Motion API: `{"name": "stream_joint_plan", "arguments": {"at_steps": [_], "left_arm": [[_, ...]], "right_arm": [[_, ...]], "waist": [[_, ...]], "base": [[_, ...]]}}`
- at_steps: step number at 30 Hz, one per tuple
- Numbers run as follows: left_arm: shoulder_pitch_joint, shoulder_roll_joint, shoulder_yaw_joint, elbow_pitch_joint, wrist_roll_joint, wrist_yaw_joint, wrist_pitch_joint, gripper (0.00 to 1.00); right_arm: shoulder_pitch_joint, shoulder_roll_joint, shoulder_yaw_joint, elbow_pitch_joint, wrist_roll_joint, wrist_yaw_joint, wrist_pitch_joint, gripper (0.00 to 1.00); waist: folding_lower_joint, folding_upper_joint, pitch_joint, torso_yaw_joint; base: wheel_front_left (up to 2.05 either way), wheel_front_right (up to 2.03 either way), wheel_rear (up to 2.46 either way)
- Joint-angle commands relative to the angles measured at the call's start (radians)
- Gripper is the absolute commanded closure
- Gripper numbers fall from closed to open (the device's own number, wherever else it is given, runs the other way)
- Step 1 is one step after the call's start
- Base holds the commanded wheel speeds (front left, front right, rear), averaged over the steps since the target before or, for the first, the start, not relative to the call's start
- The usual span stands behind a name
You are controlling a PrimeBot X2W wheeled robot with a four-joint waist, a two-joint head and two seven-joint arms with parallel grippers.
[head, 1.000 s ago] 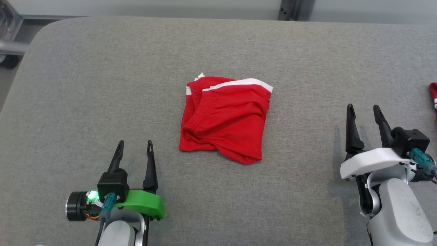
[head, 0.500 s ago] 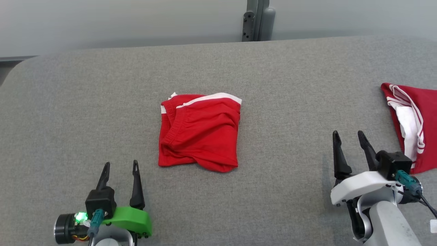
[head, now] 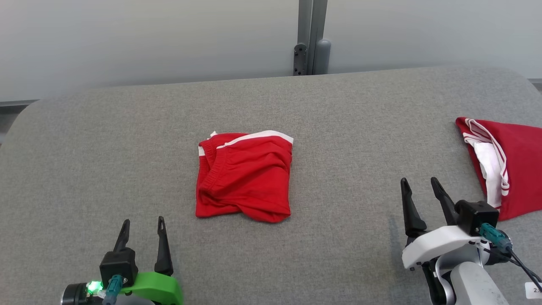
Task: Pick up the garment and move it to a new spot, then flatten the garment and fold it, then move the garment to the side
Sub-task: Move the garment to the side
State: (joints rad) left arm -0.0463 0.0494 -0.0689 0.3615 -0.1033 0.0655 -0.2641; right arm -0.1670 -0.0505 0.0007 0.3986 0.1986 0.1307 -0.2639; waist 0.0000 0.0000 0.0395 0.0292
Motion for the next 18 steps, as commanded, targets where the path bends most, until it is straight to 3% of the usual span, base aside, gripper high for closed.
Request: {"name": "stream_joint_plan", "arguments": {"at_steps": [1,10,18], "left_arm": [[0.01,0.003,0.001,-0.004,0.009,-0.004,0.001,0.0],[-0.024,0.003,-0.022,-0.015,-0.001,-0.003,0.001,0.0],[-0.06,0.003,-0.116,-0.015,-0.028,-0.002,0.001,0.0]], "right_arm": [[0.011,-0.001,0.002,-0.001,0.001,0.0,0.0,0.0],[-0.021,-0.001,0.038,0.017,0.012,0.0,0.0,0.0],[-0.093,-0.001,0.14,0.072,0.046,0.0,0.0,0.0]], "waist": [[0.0,0.0,0.002,0.003],[0.0,0.0,0.043,0.031],[0.0,0.0,0.107,0.15]], "base": [[0.0,0.0,0.0],[0.0,0.0,0.0],[0.0,0.0,0.0]]}}
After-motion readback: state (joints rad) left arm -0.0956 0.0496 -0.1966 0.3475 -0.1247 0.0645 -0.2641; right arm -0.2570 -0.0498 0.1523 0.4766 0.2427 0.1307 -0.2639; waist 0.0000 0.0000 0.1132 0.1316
